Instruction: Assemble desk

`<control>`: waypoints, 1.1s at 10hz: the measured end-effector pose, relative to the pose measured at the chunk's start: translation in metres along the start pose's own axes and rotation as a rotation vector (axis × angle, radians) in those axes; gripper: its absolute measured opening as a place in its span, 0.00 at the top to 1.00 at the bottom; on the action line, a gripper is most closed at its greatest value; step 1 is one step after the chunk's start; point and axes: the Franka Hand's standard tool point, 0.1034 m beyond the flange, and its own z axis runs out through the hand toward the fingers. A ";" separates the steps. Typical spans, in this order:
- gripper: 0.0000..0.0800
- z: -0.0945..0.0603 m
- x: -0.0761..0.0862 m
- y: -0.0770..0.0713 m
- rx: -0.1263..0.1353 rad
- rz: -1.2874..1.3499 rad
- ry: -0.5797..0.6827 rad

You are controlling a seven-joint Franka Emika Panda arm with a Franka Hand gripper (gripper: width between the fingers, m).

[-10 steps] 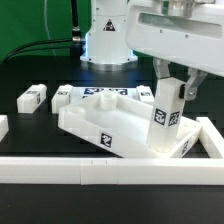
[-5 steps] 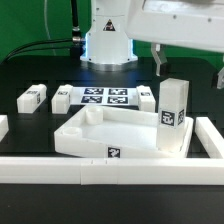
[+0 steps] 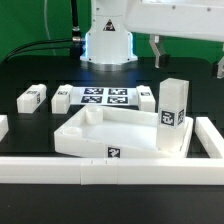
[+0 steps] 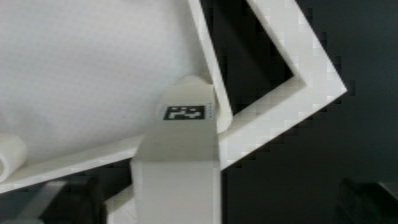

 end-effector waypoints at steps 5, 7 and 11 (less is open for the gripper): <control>0.19 0.003 -0.016 0.018 0.021 -0.324 0.014; 0.19 0.004 -0.016 0.019 0.021 -0.324 0.013; 0.19 0.015 -0.054 0.041 0.052 -0.336 0.033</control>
Offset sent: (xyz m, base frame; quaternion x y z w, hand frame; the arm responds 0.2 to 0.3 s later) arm -0.0414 -0.0006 -0.0046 0.0404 0.0212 -0.1391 0.9892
